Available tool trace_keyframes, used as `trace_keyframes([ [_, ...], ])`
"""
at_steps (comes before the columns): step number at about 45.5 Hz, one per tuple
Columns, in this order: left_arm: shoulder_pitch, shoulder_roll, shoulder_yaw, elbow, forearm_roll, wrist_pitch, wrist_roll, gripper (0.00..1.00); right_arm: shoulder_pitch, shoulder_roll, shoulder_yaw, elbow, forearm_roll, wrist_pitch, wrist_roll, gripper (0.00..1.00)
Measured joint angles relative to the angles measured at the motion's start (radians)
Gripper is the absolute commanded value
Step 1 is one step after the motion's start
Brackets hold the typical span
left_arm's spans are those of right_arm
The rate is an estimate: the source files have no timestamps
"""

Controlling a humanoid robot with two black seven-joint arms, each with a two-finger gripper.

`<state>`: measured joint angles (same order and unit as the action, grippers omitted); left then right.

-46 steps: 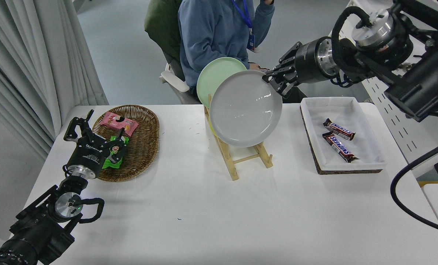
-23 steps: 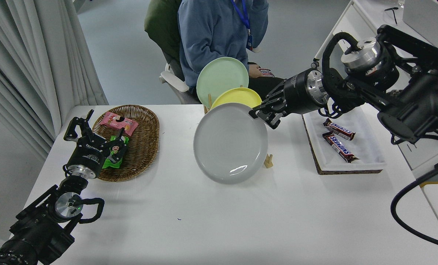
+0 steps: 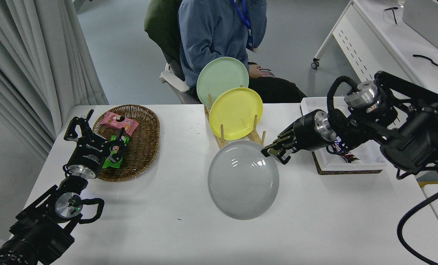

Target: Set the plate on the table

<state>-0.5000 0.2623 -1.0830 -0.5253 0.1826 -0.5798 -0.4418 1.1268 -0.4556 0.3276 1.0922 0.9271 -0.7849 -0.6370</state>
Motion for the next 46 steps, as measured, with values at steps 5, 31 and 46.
trace_keyframes([
  [5, 0.0, 0.0, 0.0, 0.0, 0.0, 0.0, 0.0, 1.0, -0.012, 0.002, -0.015, -0.024, 0.001, 0.0, 0.0, 0.0],
  [31, 0.0, 0.0, 0.0, 0.0, 0.0, 0.0, 0.0, 1.0, -0.048, 0.218, -0.023, -0.31, 0.003, 0.0, 0.002, 0.0],
  [46, 0.0, 0.0, 0.0, 0.0, 0.0, 0.0, 0.0, 1.0, -0.088, 0.327, -0.023, -0.397, 0.003, -0.001, 0.002, 0.0],
])
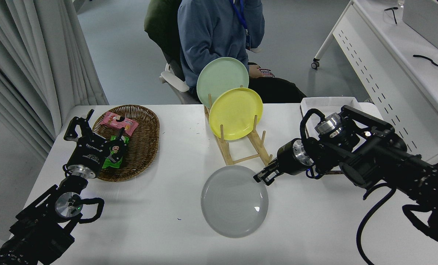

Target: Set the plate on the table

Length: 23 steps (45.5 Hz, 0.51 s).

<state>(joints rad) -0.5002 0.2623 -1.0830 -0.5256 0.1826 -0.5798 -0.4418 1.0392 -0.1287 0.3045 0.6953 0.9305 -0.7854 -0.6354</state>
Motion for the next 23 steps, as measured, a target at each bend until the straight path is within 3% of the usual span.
trace_keyframes([
  [23, 0.0, 0.0, 0.0, 0.0, 0.0, 0.0, 0.0, 1.0, -0.04, 0.075, 0.028, -0.051, 0.002, 0.0, 0.0, 0.0],
])
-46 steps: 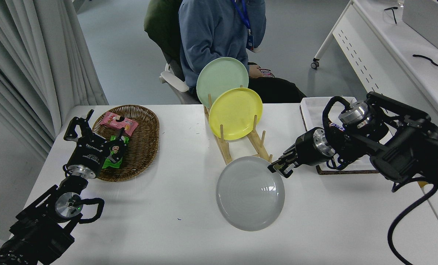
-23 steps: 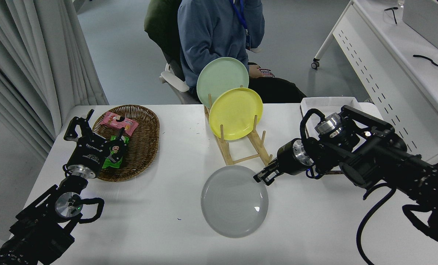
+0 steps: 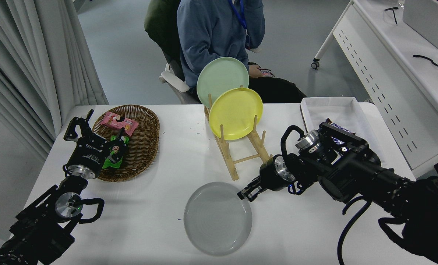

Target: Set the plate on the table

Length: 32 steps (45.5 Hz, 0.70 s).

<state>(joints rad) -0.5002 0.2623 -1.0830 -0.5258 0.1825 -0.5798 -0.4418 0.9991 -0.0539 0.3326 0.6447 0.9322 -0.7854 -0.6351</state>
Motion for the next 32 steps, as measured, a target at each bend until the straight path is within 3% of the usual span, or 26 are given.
trace_keyframes([
  [32, 0.0, 0.0, 0.0, 0.0, 0.0, 0.0, 0.0, 1.0, -0.014, 0.047, 0.007, -0.105, -0.013, 0.0, 0.0, 0.0],
])
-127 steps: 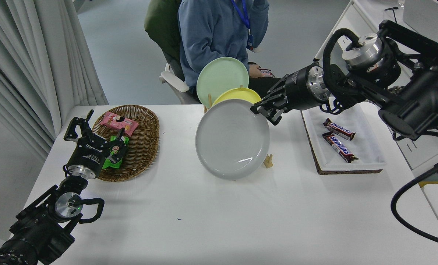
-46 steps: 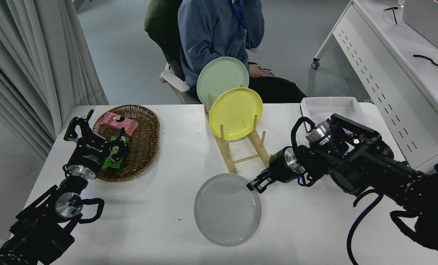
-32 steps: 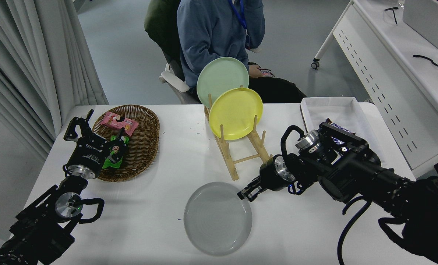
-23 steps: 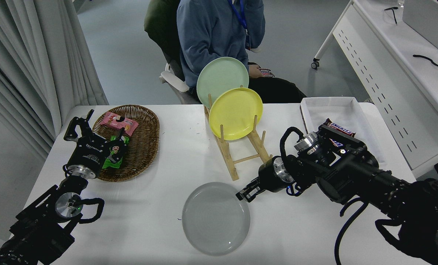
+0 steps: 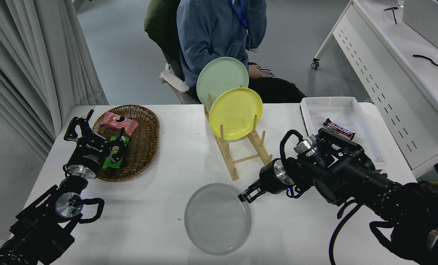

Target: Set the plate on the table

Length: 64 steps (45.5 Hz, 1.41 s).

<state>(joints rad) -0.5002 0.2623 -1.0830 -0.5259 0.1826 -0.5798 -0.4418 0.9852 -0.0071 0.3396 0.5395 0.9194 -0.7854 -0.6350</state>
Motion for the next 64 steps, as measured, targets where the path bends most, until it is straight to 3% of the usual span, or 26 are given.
trace_keyframes([
  [28, 0.0, 0.0, 0.0, 0.0, 0.0, 0.0, 0.0, 1.0, -0.003, 0.007, 0.006, -0.017, -0.009, 0.0, 0.0, 0.0],
  [32, 0.0, 0.0, 0.0, 0.0, 0.0, 0.0, 0.0, 1.0, -0.003, 0.007, 0.007, -0.017, -0.019, 0.0, 0.0, 0.05],
  [36, 0.0, 0.0, 0.0, 0.0, 0.0, 0.0, 0.0, 1.0, -0.003, 0.007, 0.008, -0.014, -0.029, 0.0, 0.0, 0.18],
  [38, 0.0, 0.0, 0.0, 0.0, 0.0, 0.0, 0.0, 1.0, -0.004, 0.007, 0.008, -0.012, -0.035, 0.0, 0.0, 0.36],
  [41, 0.0, 0.0, 0.0, 0.0, 0.0, 0.0, 0.0, 1.0, -0.004, 0.007, 0.008, -0.01, -0.04, 0.0, 0.0, 0.73],
  [46, 0.0, 0.0, 0.0, 0.0, 0.0, 0.0, 0.0, 1.0, -0.005, 0.007, 0.008, -0.008, -0.051, 0.0, 0.0, 1.0],
  [64, 0.0, 0.0, 0.0, 0.0, 0.0, 0.0, 0.0, 1.0, -0.022, 0.007, 0.019, 0.044, -0.112, 0.0, -0.001, 1.0],
])
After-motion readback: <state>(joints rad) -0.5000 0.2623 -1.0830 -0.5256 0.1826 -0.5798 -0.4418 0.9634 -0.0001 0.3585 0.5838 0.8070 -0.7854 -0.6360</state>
